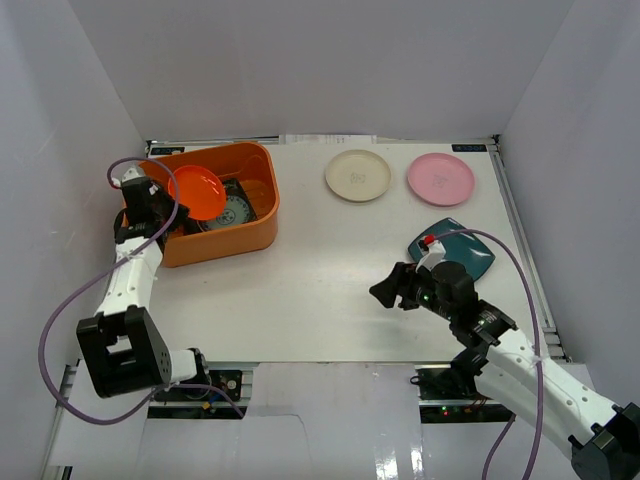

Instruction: Place the plates into the plastic bin on the countertop

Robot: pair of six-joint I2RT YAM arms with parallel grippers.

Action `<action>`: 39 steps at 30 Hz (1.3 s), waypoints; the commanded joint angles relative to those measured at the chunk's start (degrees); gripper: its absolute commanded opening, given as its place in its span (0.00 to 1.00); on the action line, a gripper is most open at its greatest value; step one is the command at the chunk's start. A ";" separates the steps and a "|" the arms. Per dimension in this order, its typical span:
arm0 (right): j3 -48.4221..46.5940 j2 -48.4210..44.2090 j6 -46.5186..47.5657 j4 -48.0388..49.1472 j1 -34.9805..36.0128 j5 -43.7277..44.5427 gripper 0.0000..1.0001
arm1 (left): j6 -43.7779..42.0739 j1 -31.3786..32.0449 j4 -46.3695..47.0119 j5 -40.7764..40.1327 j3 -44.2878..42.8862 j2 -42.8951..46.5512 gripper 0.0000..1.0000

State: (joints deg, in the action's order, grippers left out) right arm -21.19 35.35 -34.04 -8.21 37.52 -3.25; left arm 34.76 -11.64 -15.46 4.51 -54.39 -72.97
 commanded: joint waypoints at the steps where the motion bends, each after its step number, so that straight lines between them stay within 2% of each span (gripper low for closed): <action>1: 1.50 -0.98 0.12 -0.32 -0.16 1.66 0.73 | 0.04 -0.93 0.18 1.54 -1.15 -3.47 0.00; 4: 2.29 -2.04 -0.59 -0.75 -0.16 2.80 0.73 | -0.40 -1.02 -0.62 1.20 -1.60 -5.16 0.14; 5: 2.21 -2.30 -0.76 -1.19 -0.08 2.98 0.73 | -0.31 -1.02 -0.45 0.85 -1.25 -5.08 0.32; 8: 1.15 -2.75 -0.68 -3.65 -0.16 7.81 0.74 | -0.31 -1.02 0.52 2.42 -0.80 -4.38 0.57; 9: 0.37 -2.66 -0.67 -4.27 -0.16 8.77 0.74 | -0.31 -1.02 0.78 2.95 -0.63 -4.03 0.73; 11: -0.60 -2.31 -0.59 -5.32 -0.16 10.36 0.74 | -0.22 -1.02 0.96 5.05 -0.54 -3.67 0.87; 12: -1.04 -1.87 -0.50 -5.59 -0.16 10.63 0.75 | -0.05 -1.02 1.48 5.94 -0.37 -2.89 0.98; 13: -2.00 -1.00 -0.50 -5.77 -0.16 11.41 0.75 | 0.30 -1.02 1.92 6.82 -0.19 -2.36 0.98; 18: -4.73 0.94 -2.77 -7.17 -0.42 18.69 1.00 | 0.83 -0.49 3.51 11.74 0.16 4.83 0.98; 19: -5.52 0.86 -3.39 -7.26 -0.60 19.85 0.97 | 0.75 -0.14 3.77 12.09 0.16 6.25 0.98; 23: -6.84 0.86 -5.42 -7.09 -4.72 25.83 0.96 | -0.57 3.72 5.26 15.43 1.56 13.01 0.98; 24: -6.93 1.03 -5.68 -7.09 -6.39 26.27 0.98 | -1.18 6.60 6.75 16.74 2.18 14.25 0.98; 26: -6.93 1.82 -6.39 -7.17 -13.23 25.66 1.00 | -2.68 10.13 7.29 20.61 3.15 16.97 0.98; 27: -6.85 2.00 -6.39 -7.09 -19.00 24.79 0.99 | -4.34 14.32 8.16 22.54 3.41 17.68 0.98; 29: -6.24 1.83 -6.65 -7.00 -25.27 23.12 0.94 | -6.02 17.42 8.52 29.04 4.03 19.18 0.98; 30: -5.27 1.56 -6.56 -6.91 -31.57 21.63 0.91 | -6.89 20.14 9.13 31.32 4.46 19.62 0.98; 32: -3.95 1.39 -6.39 -6.73 -37.84 20.04 0.89 | -7.95 22.87 9.40 36.24 5.69 20.93 0.98; 33: -2.21 1.56 -6.21 -6.47 -44.05 17.51 0.85 | -8.13 25.24 9.57 37.22 6.13 21.46 0.98; 36: 2.45 3.04 -5.86 -3.58 -53.56 11.37 0.81 | -8.48 29.29 10.19 40.65 7.63 22.52 0.98; 39: 6.58 6.12 -8.13 0.99 -58.68 4.07 0.79 | -8.48 31.93 10.10 41.37 7.72 22.87 0.98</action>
State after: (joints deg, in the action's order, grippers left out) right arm -18.39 38.81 -40.27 -12.40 -17.45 10.22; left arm 27.83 18.26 -6.81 41.34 -46.98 -51.68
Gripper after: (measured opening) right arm 0.792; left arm 0.979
